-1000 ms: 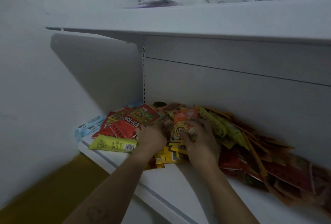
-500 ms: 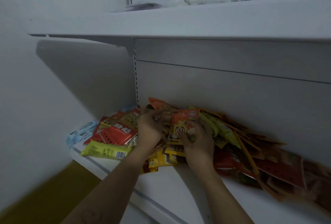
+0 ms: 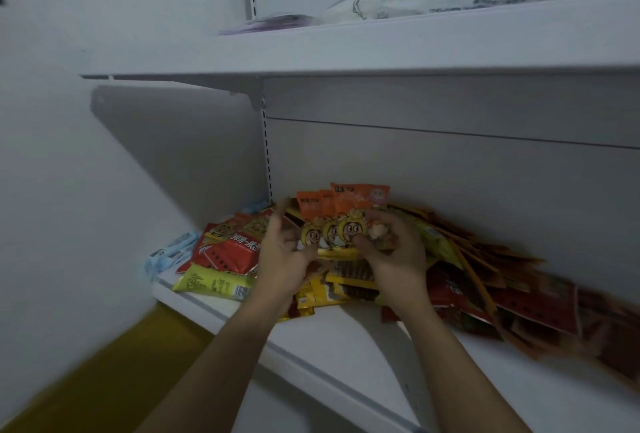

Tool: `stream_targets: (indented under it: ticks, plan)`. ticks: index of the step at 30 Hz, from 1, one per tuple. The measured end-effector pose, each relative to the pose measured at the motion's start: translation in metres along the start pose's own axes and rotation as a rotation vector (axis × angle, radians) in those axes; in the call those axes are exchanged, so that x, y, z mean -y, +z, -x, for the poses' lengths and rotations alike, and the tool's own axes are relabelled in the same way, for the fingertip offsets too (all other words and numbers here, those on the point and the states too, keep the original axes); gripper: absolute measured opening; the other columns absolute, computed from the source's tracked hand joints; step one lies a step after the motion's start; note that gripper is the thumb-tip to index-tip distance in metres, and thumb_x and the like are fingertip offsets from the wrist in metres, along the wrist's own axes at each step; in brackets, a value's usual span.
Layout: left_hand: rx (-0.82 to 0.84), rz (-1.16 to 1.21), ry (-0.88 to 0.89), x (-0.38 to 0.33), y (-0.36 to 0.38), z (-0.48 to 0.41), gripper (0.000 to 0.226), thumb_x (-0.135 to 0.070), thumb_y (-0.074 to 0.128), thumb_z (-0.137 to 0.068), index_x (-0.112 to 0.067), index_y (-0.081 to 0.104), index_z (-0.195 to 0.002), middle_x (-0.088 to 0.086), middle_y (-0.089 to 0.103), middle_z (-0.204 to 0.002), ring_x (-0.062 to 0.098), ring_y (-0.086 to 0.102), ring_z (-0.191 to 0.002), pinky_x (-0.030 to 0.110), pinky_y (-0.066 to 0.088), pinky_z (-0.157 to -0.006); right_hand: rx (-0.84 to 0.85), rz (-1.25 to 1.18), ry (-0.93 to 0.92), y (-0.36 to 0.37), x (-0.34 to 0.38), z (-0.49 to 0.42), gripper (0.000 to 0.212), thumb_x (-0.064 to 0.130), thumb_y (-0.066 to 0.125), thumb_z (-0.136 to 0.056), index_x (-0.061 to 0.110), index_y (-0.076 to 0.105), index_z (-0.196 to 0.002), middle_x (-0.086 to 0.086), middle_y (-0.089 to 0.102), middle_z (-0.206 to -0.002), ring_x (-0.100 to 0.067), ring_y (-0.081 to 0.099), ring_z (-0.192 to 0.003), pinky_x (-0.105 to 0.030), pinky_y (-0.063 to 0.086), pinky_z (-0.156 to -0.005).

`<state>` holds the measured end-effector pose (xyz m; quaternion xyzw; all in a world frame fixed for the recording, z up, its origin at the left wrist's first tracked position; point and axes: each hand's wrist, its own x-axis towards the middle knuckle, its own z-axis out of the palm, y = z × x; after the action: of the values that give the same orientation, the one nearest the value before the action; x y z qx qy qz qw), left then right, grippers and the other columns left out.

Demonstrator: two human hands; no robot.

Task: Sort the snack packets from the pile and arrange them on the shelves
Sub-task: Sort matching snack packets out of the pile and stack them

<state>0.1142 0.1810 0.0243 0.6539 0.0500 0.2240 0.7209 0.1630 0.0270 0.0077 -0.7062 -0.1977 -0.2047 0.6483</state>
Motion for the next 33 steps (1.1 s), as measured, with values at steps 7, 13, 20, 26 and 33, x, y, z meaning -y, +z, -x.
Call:
stream_targets:
  ticks: [7,13,20,26,33]
  plan:
    - [0.111,0.006,-0.138,0.006,-0.006,0.021,0.049,0.015,0.055,-0.088,-0.015,0.062,-0.126,0.017,0.063,-0.115,0.03,0.063,-0.106,0.046,0.05,-0.098,0.065,0.0,0.009,-0.008,0.004,0.011,0.035,0.007,0.077,-0.08,0.032,0.066,-0.101,0.013,0.062,-0.104,-0.005,0.061,-0.097,-0.016,0.05,-0.076]
    - [0.282,0.332,-0.207,0.008,0.014,0.041,0.041,0.001,0.061,-0.08,-0.006,0.056,-0.121,0.008,0.071,-0.104,0.022,0.069,-0.093,0.041,0.053,-0.085,0.018,0.106,-0.014,-0.039,0.011,0.036,0.037,0.01,0.079,-0.08,0.035,0.063,-0.102,0.009,0.063,-0.099,-0.01,0.063,-0.092,-0.025,0.054,-0.075]
    - [0.294,0.29,-0.19,0.029,0.072,0.069,0.043,-0.007,0.072,-0.08,-0.011,0.053,-0.119,0.007,0.073,-0.11,0.026,0.068,-0.105,0.054,0.052,-0.094,-0.096,0.237,-0.006,-0.101,0.02,0.071,0.037,0.014,0.079,-0.08,0.037,0.063,-0.104,0.02,0.064,-0.104,-0.013,0.064,-0.094,-0.041,0.056,-0.079]
    - [0.363,0.285,-0.177,0.016,0.114,0.104,0.048,-0.004,0.074,-0.079,-0.012,0.056,-0.124,0.006,0.073,-0.107,0.024,0.069,-0.104,0.039,0.055,-0.092,-0.138,0.292,0.0,-0.154,0.041,0.101,0.036,0.017,0.077,-0.083,0.04,0.06,-0.104,0.025,0.063,-0.104,-0.004,0.063,-0.093,-0.024,0.054,-0.075]
    - [0.489,0.179,-0.139,-0.01,0.211,0.177,0.037,-0.001,0.071,-0.086,-0.017,0.058,-0.116,0.004,0.074,-0.103,0.017,0.073,-0.091,0.03,0.059,-0.078,-0.381,0.298,0.016,-0.26,0.065,0.154,0.037,0.023,0.076,-0.084,0.046,0.057,-0.106,0.008,0.067,-0.102,-0.015,0.068,-0.088,-0.043,0.059,-0.072]
